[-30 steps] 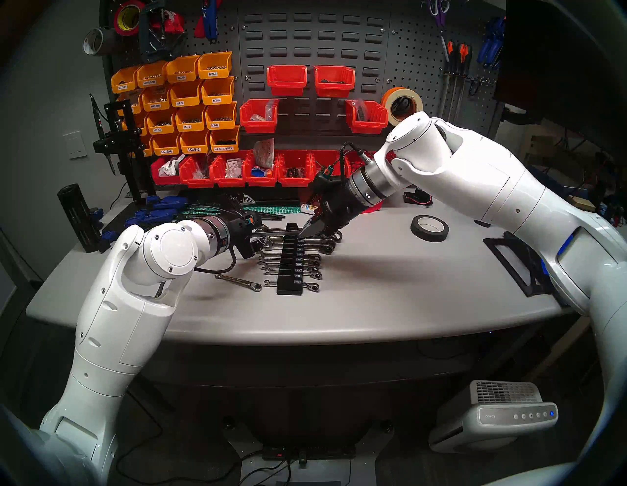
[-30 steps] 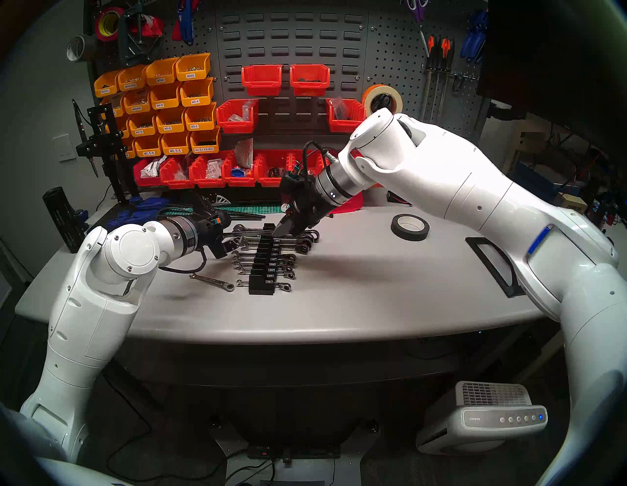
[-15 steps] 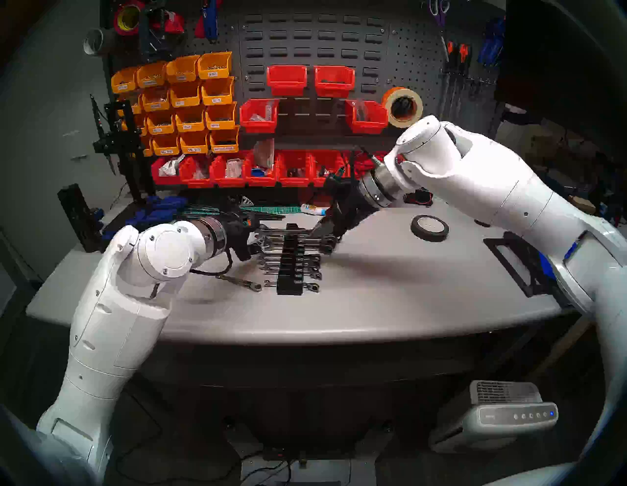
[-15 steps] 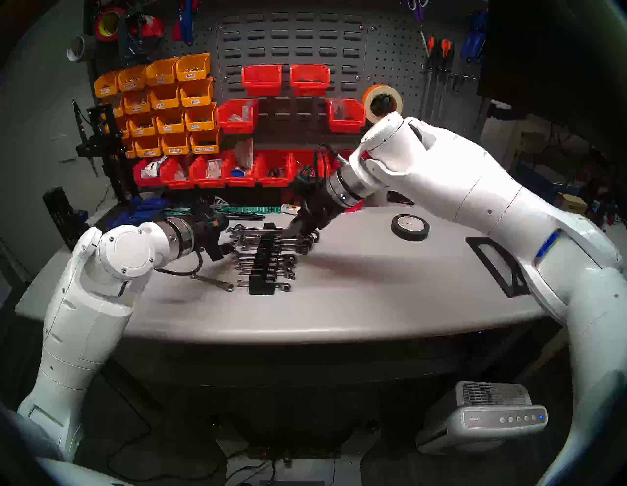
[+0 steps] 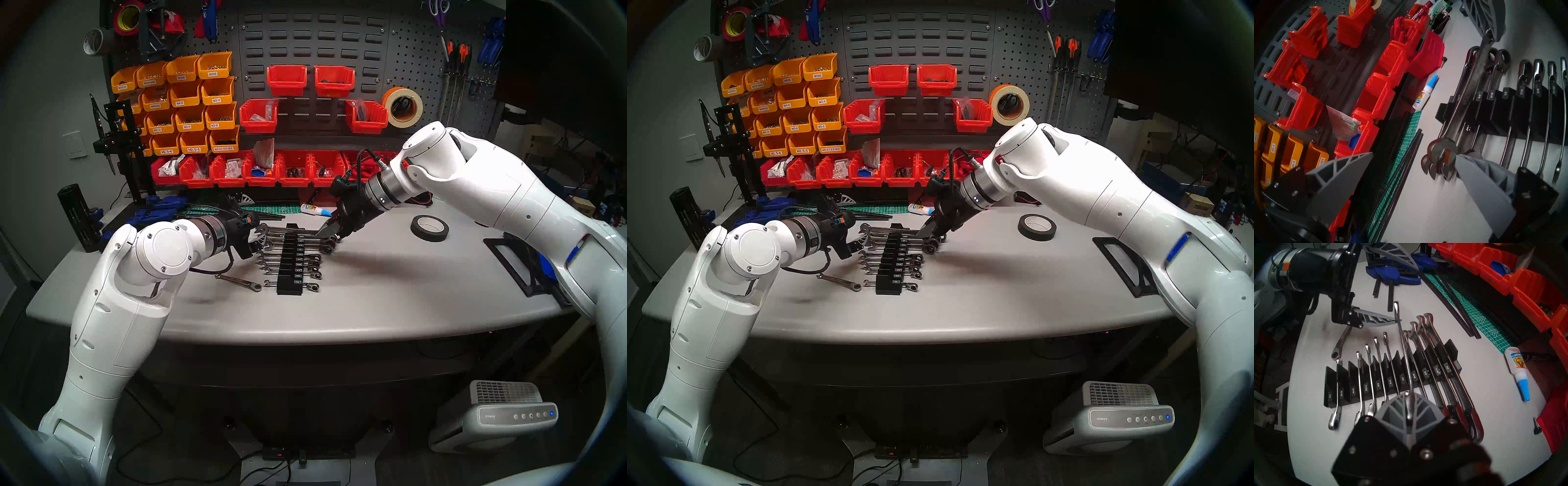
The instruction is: Put the wrenches on the table into the correct slot in the case
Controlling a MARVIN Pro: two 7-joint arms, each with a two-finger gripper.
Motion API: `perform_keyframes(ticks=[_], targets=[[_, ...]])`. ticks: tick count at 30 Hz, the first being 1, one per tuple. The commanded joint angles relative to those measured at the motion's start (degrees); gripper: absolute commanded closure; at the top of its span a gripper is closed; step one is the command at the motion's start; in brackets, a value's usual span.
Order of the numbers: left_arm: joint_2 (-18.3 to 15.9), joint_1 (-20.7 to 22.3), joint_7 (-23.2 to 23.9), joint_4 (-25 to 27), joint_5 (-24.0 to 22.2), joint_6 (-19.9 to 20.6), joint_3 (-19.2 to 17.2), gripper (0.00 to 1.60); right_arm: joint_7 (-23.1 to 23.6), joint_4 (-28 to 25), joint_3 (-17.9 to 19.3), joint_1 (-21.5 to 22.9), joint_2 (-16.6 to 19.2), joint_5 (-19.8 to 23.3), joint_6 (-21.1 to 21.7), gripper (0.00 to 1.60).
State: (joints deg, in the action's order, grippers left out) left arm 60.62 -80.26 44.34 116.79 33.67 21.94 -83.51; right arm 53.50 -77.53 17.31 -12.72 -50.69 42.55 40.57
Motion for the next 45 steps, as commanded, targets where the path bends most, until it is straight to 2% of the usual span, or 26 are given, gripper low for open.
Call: perform_keyframes(ticks=[1,21,32,45], targets=[[-0.08,1.94,-0.03,1.83,-0.01,0.36,-0.92,0.00,0.08,0.77,2.06,1.54,-0.01,0.71,-1.52,1.60],[-2.30,-1.69,1.64,4.04,-1.45,0.99,-2.96,0.00,3.95,4.04,0.64,2.23,-2.97,0.99,-1.30,1.60],[-2.17,-2.69,2.28,5.45,-1.67,1.41,-1.63,0.00,5.18,4.49,-0.25,1.98,-2.61,0.71,-0.92,1.60],[-1.84,-1.87,1.79,3.79,-1.38,0.97,-0.72,0.00,5.38,5.81,-0.48,1.89,-3.05,0.73,-0.99,1.60]])
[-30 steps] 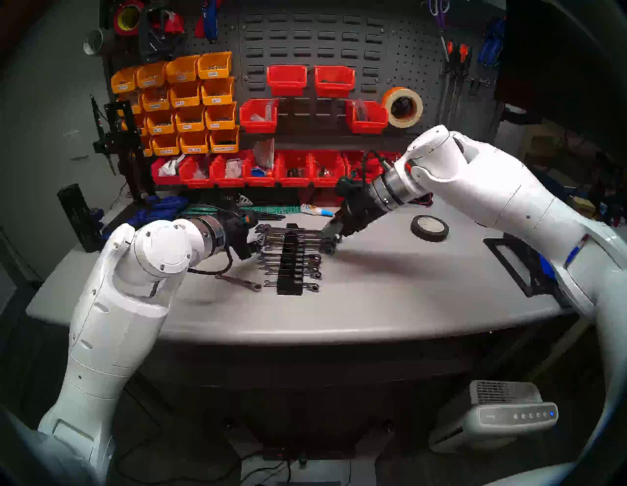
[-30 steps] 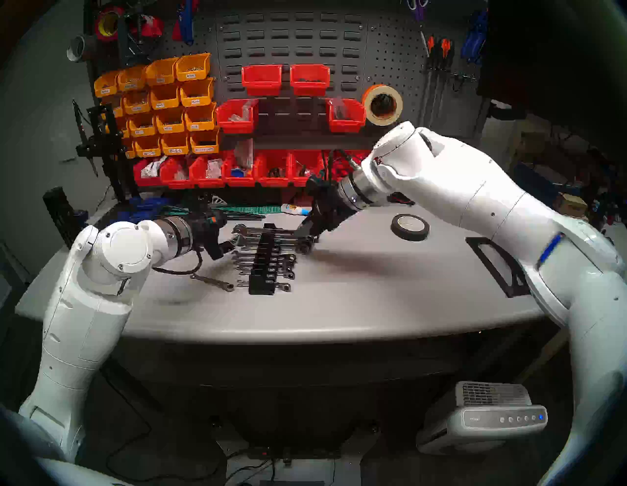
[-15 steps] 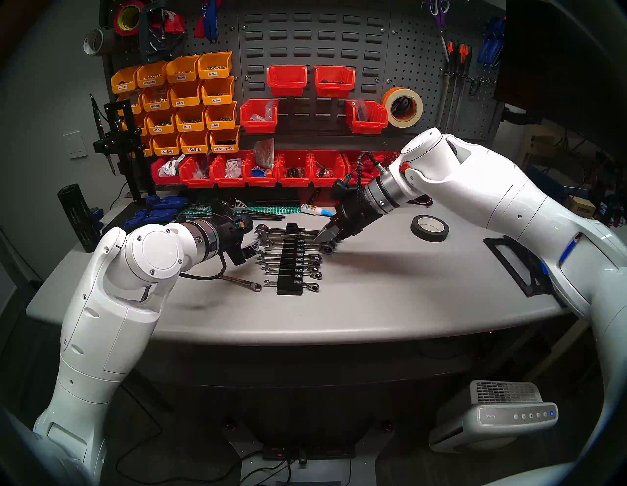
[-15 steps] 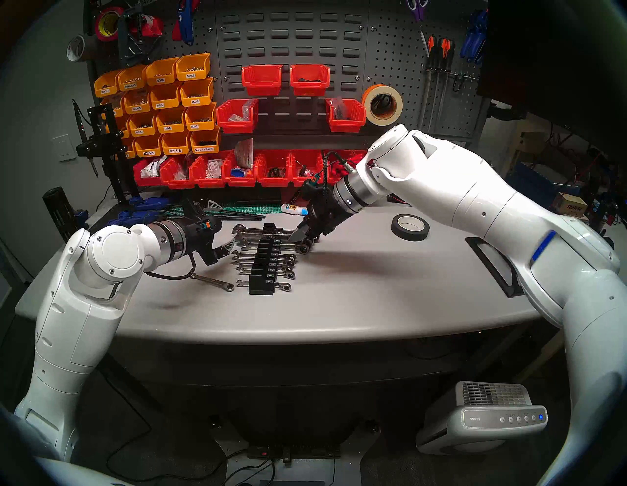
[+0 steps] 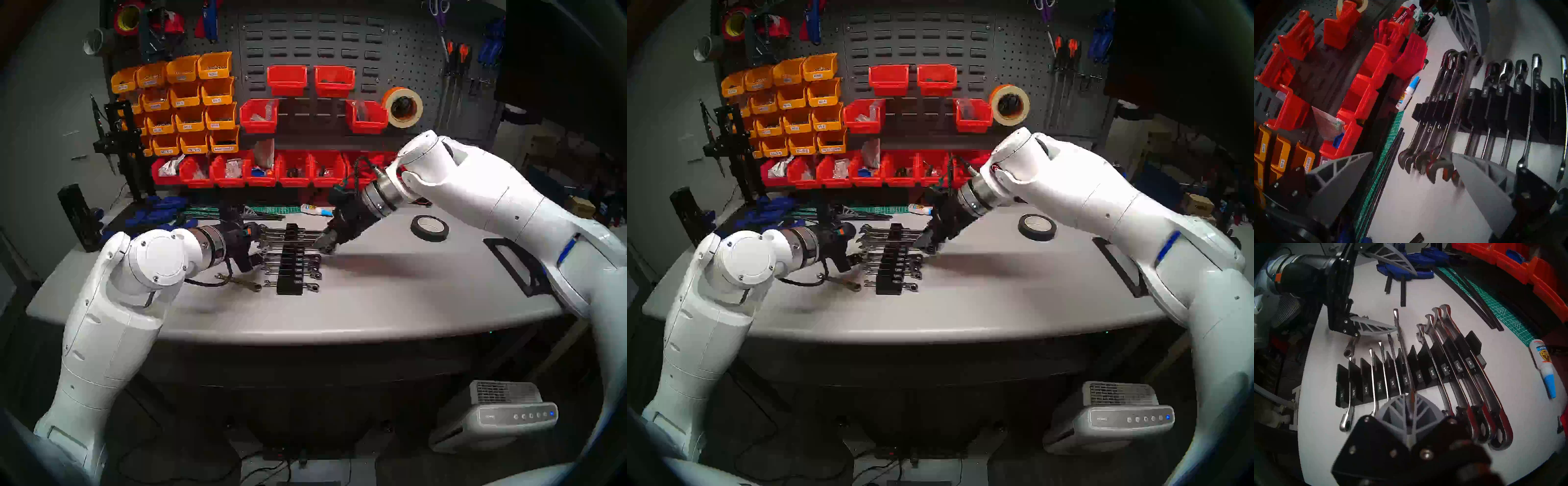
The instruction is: Put the wrenches on the table into the correct slot in the case
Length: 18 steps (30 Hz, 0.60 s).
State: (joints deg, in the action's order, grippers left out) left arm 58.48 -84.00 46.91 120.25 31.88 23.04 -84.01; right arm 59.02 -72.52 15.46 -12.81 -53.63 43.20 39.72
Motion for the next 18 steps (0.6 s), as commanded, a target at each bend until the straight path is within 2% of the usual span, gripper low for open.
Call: perform_keyframes(ticks=[1,18], targets=[[0.33,1.90,-0.81,0.15,0.43,-0.19,-0.21,0.00,-0.12,0.99,1.34,1.94,-0.19,0.07,-0.22,1.60],[1.00,2.84,-0.87,-1.51,1.63,-1.56,0.42,0.00,0.72,3.87,0.55,1.78,-1.24,0.01,-1.10,1.60]])
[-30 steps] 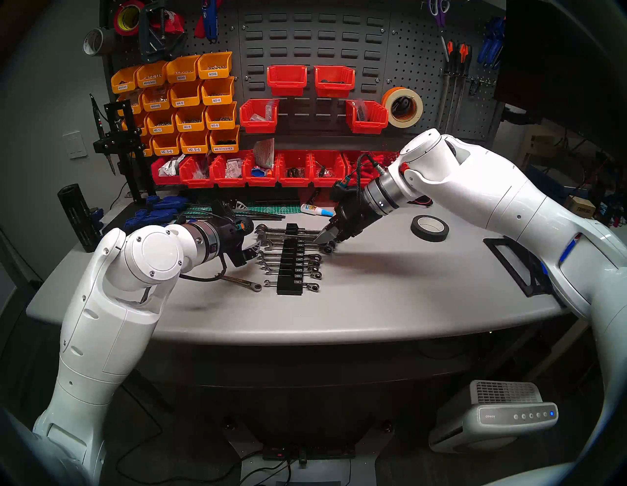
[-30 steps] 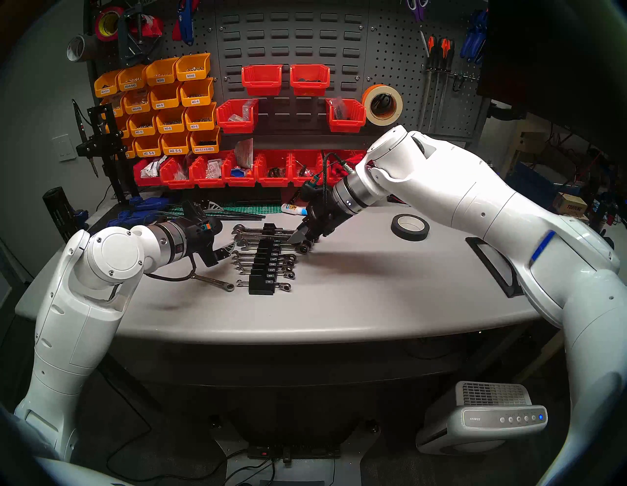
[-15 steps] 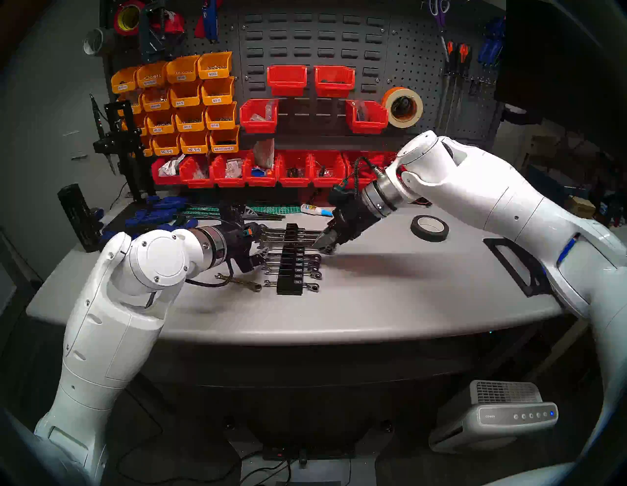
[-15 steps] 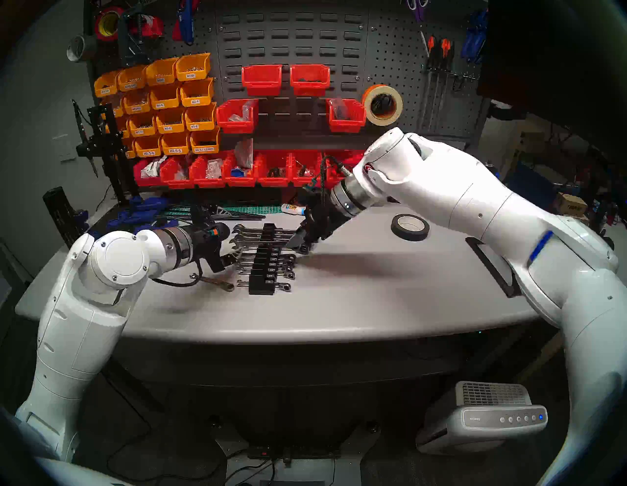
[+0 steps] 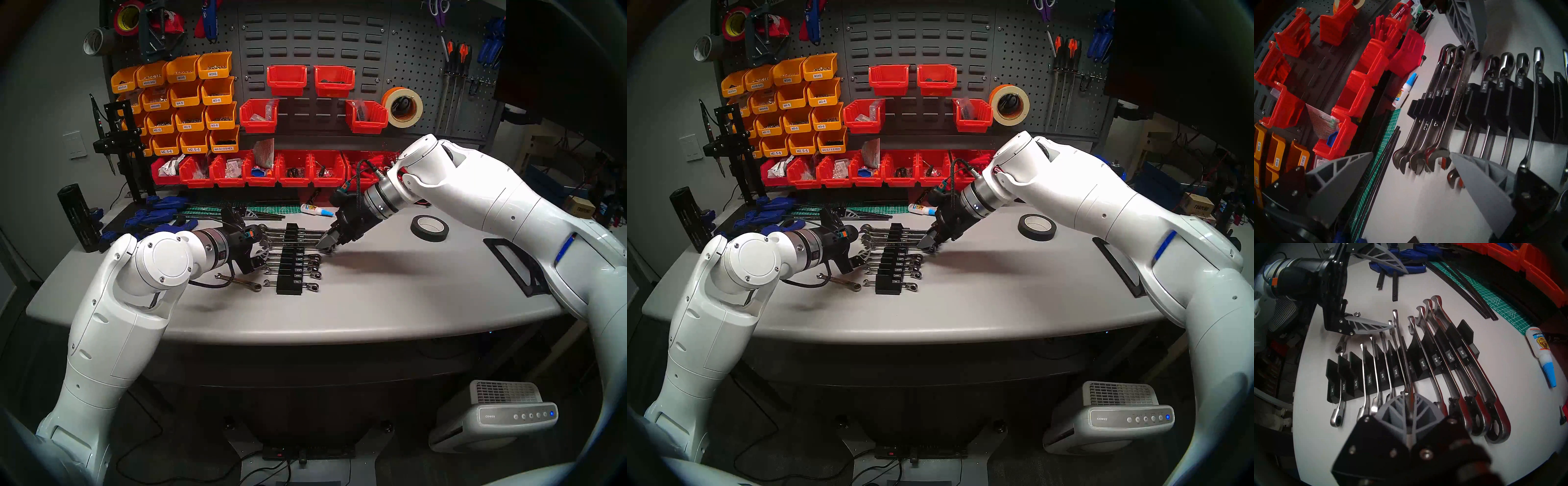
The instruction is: Put the wrenches on the table into the correct slot in the case
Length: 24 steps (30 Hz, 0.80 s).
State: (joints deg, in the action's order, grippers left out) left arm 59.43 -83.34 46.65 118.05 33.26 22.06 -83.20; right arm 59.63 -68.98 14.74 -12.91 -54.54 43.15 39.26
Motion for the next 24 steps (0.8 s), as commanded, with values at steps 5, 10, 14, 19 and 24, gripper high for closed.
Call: perform_keyframes(ticks=[5,10,14,19,24], targets=[[0.29,2.25,-0.57,0.52,0.48,-0.94,-0.29,0.00,0.55,1.12,1.01,1.92,-0.72,0.05,-0.88,1.60],[0.58,2.52,-0.44,0.47,0.69,-1.26,-0.32,0.00,0.78,1.45,1.04,2.32,-0.86,0.07,-1.11,1.60],[0.73,2.52,-0.29,0.59,0.72,-1.29,-0.47,0.00,0.93,1.39,1.17,2.32,-0.82,0.16,-1.44,1.60],[0.76,2.63,-0.14,0.89,0.83,-1.47,-0.72,0.00,1.09,1.08,1.71,2.36,-0.72,0.66,-1.68,1.60],[0.72,2.75,0.08,1.26,0.90,-1.62,-0.85,0.00,1.60,0.78,1.85,2.84,-0.60,0.81,-1.14,1.60]])
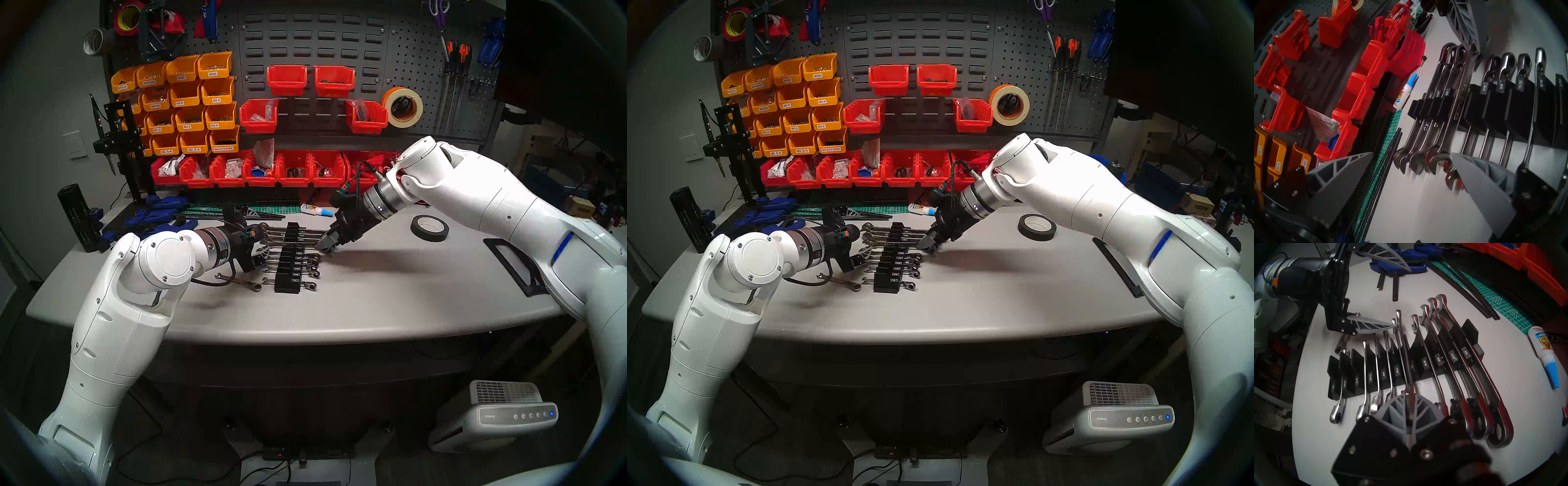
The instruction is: Put the wrenches on the table into the correct slot in the case
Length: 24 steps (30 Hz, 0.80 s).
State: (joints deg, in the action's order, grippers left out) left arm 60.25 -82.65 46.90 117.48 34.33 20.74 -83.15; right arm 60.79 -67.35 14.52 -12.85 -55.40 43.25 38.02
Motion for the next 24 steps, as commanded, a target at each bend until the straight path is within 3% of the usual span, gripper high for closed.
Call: perform_keyframes(ticks=[1,24], targets=[[-0.01,2.05,-0.12,1.85,-0.24,-0.23,-0.97,0.00,0.68,-0.84,1.93,2.83,0.23,0.75,0.54,1.60],[0.31,1.91,-0.01,0.62,-0.05,-0.99,-1.13,0.00,-0.02,-0.18,1.69,1.90,-0.22,0.38,0.77,1.60]])
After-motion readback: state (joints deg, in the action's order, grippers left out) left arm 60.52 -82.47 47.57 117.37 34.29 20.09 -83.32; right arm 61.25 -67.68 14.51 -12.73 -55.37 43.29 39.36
